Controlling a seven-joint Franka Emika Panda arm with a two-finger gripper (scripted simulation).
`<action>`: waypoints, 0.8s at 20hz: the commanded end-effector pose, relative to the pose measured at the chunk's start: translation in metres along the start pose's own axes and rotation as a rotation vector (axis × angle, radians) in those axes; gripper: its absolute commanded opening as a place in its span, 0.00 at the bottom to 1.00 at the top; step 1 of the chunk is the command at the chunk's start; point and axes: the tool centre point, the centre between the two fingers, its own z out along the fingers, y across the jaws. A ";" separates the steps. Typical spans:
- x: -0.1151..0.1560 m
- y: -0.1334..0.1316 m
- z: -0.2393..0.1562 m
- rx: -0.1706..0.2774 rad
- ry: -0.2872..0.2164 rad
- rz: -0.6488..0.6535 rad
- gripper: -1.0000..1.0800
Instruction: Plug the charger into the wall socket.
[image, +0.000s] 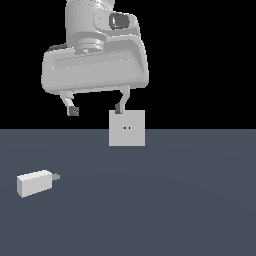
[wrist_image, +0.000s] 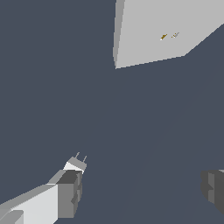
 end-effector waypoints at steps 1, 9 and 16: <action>-0.007 -0.006 0.005 -0.001 0.010 0.042 0.96; -0.025 -0.026 0.022 -0.007 0.037 0.166 0.96; -0.037 -0.044 0.036 -0.013 0.060 0.269 0.96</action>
